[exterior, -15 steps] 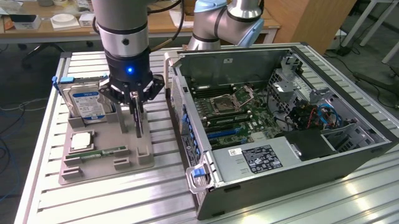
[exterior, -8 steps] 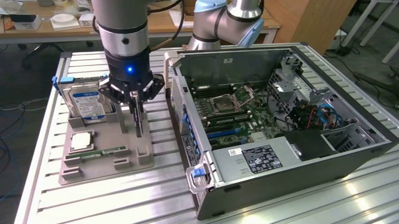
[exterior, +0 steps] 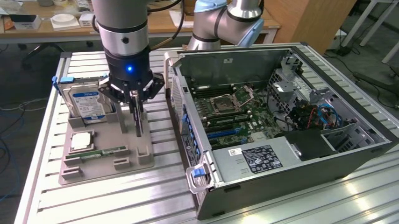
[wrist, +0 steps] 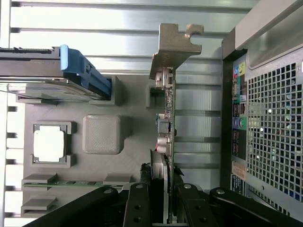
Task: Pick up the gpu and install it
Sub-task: 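Pick up the gpu and move the gpu toward the slot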
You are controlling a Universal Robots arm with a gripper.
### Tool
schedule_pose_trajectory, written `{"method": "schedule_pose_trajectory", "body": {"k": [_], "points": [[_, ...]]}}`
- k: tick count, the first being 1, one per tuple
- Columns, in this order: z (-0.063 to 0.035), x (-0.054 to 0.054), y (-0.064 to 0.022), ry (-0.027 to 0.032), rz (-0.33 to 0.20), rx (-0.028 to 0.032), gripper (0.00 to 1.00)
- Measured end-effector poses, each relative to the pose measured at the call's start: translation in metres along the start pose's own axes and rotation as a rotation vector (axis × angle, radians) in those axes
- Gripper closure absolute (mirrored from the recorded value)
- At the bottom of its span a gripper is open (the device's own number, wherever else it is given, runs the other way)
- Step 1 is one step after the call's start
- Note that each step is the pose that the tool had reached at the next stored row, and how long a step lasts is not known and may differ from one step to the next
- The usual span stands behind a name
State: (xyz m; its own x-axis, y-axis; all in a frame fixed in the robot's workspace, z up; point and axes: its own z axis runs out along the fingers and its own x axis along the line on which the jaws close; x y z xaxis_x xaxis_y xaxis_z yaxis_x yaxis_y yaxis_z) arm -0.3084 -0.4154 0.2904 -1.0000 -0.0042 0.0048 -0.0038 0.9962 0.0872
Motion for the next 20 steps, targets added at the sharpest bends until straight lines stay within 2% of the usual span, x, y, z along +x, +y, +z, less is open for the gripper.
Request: {"method": "schedule_pose_trajectory", "body": {"k": [20], "points": [[-0.006, 0.0, 0.0005, -0.0002, 0.0, -0.0074, 0.73]]}}
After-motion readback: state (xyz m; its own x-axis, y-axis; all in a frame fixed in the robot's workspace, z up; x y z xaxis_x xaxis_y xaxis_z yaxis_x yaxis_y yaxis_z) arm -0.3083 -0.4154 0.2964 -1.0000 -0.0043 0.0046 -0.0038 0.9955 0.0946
